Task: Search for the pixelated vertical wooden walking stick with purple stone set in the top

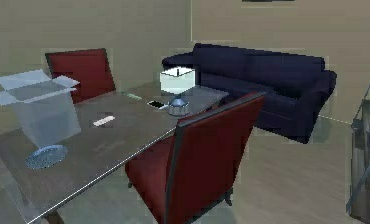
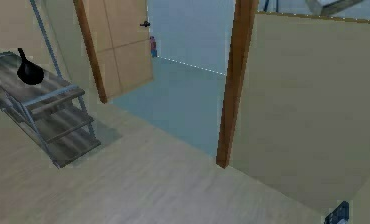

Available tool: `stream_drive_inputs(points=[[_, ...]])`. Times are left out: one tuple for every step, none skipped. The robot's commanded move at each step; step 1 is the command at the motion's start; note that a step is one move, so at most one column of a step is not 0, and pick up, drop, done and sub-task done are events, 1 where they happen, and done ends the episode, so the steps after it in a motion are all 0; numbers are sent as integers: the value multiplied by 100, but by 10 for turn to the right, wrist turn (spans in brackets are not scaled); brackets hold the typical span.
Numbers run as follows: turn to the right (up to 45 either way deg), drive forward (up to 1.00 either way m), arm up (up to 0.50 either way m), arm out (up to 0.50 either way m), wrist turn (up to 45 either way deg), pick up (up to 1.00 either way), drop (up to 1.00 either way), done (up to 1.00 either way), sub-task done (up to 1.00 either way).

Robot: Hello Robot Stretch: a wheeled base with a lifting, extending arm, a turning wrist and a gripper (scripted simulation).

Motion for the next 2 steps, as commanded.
stream_drive_inputs(points=[[0, 5, 0, 0, 0, 0, 0, 0, 0], [450, 0, 0, 0, 0, 0, 0, 0, 0]])
